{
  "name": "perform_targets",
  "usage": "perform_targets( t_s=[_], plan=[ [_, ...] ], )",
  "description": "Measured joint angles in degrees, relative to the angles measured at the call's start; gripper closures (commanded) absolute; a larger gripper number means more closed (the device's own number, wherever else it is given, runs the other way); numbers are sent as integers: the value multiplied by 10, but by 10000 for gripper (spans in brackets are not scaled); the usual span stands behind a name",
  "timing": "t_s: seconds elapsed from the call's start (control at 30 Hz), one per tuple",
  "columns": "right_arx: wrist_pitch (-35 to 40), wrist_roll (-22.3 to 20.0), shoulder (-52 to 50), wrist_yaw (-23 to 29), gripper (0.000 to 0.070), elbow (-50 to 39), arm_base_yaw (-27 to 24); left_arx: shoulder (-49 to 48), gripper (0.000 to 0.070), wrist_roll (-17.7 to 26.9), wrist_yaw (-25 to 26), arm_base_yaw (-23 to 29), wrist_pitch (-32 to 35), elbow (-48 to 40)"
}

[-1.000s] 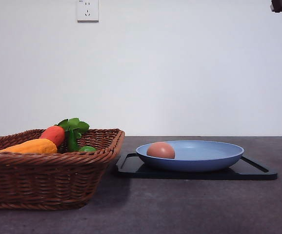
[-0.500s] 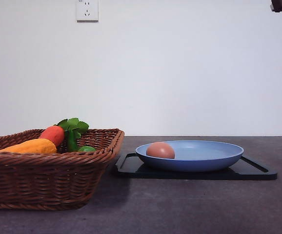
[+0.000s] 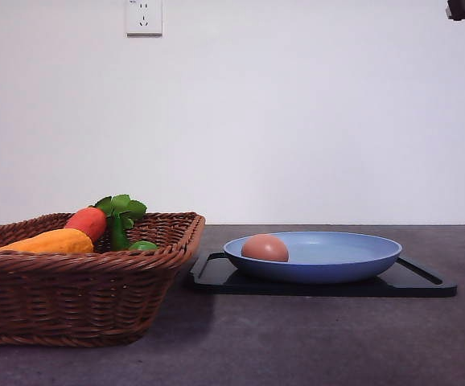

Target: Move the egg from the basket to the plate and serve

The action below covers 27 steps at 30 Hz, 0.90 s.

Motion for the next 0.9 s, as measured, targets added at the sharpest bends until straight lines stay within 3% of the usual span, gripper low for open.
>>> perform_targets(
  t_s=[0.77,0.9],
  plan=[
    [-1,0,-2,0,700,0,0,0,700,0,0,0,4,-1],
    [-26,-20,-40,22,700,0,-3,0,700,0,0,0,4,-1]
  ],
)
